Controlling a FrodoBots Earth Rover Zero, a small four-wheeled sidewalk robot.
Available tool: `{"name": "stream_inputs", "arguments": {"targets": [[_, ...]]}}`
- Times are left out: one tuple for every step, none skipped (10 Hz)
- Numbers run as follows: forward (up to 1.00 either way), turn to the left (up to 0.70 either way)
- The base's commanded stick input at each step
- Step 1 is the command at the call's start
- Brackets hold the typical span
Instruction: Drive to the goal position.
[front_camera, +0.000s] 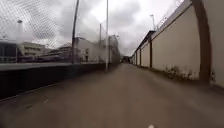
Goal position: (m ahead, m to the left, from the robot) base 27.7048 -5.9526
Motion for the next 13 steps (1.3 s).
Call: {"name": "stream_inputs", "arguments": {"targets": [[0.7, -0.14], [0.7, 0.0], [0.7, 0.0], [0.7, 0.0], [0.7, 0.0], [0.7, 0.0], [0.7, 0.0], [0.7, 0.0], [0.7, 0.0], [0.7, 0.0], [0.7, -0.07], [0.7, -0.24], [0.7, -0.3]]}}
